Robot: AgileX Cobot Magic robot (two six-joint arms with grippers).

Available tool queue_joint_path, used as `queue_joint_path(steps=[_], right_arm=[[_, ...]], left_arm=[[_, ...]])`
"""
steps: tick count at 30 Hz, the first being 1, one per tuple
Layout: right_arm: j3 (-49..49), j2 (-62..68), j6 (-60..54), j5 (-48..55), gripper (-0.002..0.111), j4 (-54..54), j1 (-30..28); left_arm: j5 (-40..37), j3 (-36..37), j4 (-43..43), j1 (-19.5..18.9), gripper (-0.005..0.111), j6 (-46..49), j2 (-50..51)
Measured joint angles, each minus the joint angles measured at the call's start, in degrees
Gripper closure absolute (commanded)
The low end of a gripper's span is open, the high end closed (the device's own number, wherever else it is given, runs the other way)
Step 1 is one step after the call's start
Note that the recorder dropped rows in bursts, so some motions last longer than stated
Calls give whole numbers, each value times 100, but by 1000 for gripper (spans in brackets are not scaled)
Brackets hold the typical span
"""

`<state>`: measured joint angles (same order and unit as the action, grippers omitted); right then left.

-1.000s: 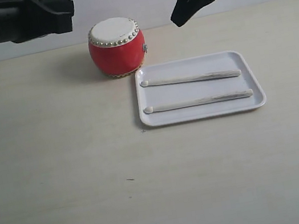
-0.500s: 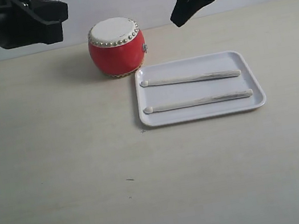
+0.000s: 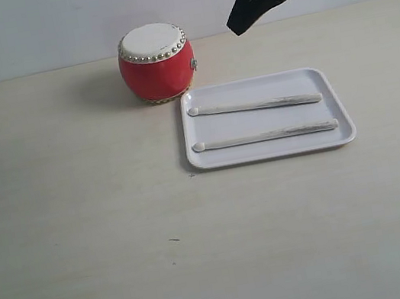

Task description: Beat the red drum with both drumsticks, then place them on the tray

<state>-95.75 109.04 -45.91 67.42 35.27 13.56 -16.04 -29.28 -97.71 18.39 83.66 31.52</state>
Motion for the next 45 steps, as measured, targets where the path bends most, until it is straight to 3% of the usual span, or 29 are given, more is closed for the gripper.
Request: queue_joint_path(steps=[3, 7, 23, 25, 27, 32, 35, 39, 45], right_arm=[[0, 0, 0, 0, 108, 18, 0], [0, 0, 0, 0, 108, 27, 0], [0, 0, 0, 0, 108, 39, 0], [0, 0, 0, 0, 108, 39, 0], [0, 0, 0, 0, 108, 39, 0], [0, 0, 0, 0, 108, 39, 0], [0, 0, 0, 0, 108, 39, 0], [0, 0, 0, 0, 108, 39, 0], [0, 0, 0, 0, 108, 39, 0]], left_arm=[[110, 754, -9, -735, 107, -16, -1388], [265, 1429, -13, -1222, 107, -16, -2349], [433, 1758, 283, -1308, 107, -179, -2504], [468, 1758, 1290, -1308, 107, -1036, -2504], [477, 1758, 2842, -1308, 107, -2526, -2504], [514, 1861, 7965, -1308, 107, -8001, -2513], [461, 2010, 10094, -1308, 107, -10114, -2513], [432, 2240, 11110, -1308, 107, -10958, -2556], [410, 2617, 11392, -1308, 107, -10905, -2800]])
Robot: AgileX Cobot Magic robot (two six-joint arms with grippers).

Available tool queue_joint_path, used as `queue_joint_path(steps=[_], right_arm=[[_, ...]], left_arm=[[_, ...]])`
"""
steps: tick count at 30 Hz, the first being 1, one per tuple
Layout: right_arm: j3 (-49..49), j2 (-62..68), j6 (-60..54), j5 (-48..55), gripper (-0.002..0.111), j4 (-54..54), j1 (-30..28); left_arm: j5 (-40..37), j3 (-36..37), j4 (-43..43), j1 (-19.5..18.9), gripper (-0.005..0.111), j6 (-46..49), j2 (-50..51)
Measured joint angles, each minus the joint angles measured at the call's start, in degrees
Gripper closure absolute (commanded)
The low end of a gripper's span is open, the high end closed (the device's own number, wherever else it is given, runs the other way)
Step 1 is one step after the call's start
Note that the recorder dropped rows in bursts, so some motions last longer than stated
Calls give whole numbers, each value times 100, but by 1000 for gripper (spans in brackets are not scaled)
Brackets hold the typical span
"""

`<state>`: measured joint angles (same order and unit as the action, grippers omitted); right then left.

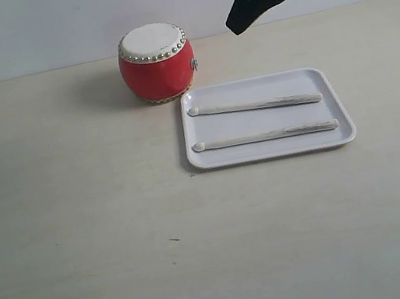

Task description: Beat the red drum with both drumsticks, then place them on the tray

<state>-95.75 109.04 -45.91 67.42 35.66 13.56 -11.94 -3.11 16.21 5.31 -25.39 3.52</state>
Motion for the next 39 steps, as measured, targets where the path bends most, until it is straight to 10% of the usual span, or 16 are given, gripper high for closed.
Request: queue_joint_path(steps=[39], right_arm=[[0, 0, 0, 0, 108, 0, 0]], left_arm=[[-909, 293, -91, -905, 107, 304, -315]])
